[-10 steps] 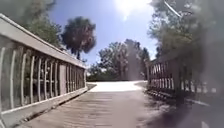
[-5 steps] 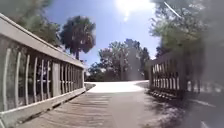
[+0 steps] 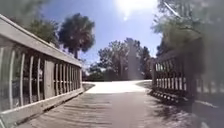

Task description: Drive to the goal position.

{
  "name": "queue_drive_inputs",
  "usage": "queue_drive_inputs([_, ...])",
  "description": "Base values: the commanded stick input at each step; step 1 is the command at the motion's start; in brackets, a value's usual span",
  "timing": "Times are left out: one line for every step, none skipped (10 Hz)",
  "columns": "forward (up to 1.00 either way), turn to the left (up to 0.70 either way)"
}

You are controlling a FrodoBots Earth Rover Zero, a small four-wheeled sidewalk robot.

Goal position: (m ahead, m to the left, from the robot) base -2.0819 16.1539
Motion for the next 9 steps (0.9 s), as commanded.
queue_drive_inputs([0.45, 0.0])
queue_drive_inputs([0.45, 0.0])
queue_drive_inputs([0.45, 0.0])
queue_drive_inputs([0.45, 0.0])
queue_drive_inputs([0.45, 0.0])
queue_drive_inputs([0.45, 0.0])
queue_drive_inputs([0.45, 0.0])
queue_drive_inputs([0.45, 0.0])
queue_drive_inputs([0.45, 0.0])
